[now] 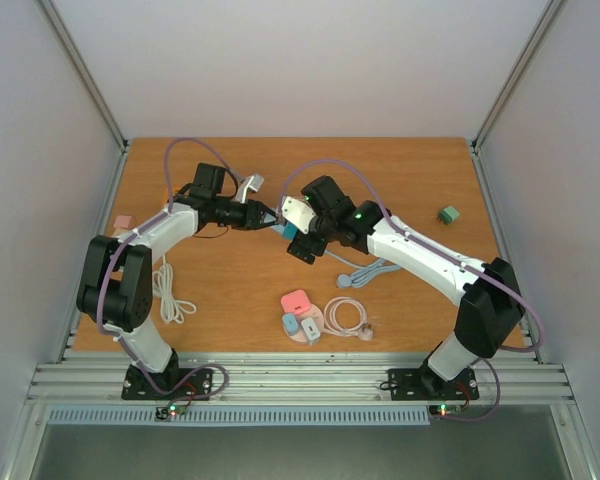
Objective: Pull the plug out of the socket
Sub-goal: Remove the plug from the socket.
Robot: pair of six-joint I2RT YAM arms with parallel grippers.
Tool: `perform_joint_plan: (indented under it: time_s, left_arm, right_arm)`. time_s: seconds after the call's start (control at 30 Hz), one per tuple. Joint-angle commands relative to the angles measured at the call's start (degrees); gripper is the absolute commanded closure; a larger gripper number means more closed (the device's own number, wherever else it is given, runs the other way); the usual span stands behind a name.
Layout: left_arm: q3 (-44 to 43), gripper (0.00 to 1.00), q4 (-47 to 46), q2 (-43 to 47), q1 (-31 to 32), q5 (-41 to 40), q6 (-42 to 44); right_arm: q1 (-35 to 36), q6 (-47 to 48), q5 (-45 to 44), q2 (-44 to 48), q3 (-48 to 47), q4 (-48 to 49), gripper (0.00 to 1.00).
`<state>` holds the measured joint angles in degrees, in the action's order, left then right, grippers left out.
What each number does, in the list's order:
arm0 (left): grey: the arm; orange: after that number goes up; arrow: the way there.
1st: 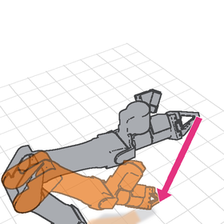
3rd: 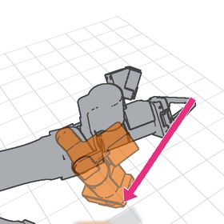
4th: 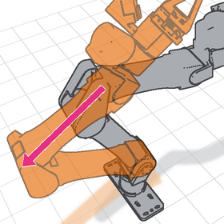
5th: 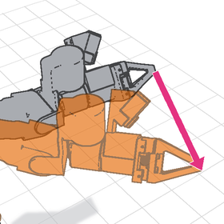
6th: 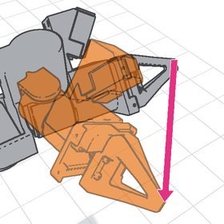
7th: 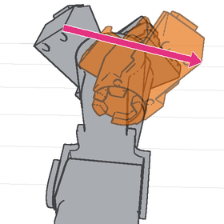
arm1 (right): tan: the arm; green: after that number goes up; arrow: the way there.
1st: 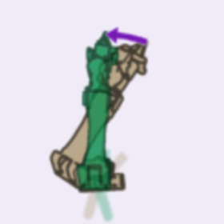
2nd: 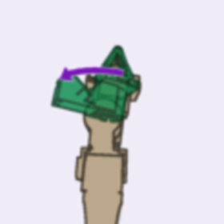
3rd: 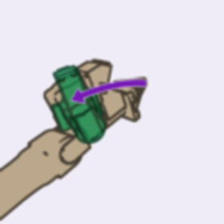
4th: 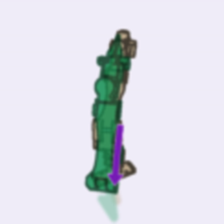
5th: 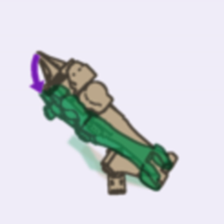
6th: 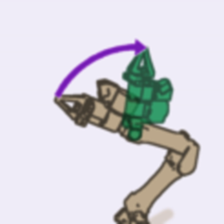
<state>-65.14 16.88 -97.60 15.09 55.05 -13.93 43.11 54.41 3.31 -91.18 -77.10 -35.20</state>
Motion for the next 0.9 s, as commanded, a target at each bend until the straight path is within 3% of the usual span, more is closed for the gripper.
perform_joint_plan:
  time_s: [0.0,0.47,0.77,0.87]
  left_arm:
    - [0.24,1.00,-5.37,2.46,0.06,3.40,-1.10]
    - [0.79,1.00,-6.14,2.62,0.20,4.38,-1.01]
    - [1.16,1.00,-6.49,2.91,0.23,4.54,-0.74]
    - [1.25,1.00,-6.42,2.92,0.19,4.27,-0.66]
  right_arm:
    - [0.48,-2.18,-2.35,-0.97,-1.79,1.87,0.02]
    - [0.47,-3.07,-1.19,-4.56,-5.85,0.17,0.04]
    - [0.48,-3.34,-0.86,-4.78,-6.26,-0.97,0.22]
    - [0.44,-2.97,-1.31,-4.31,-6.05,-1.09,0.34]
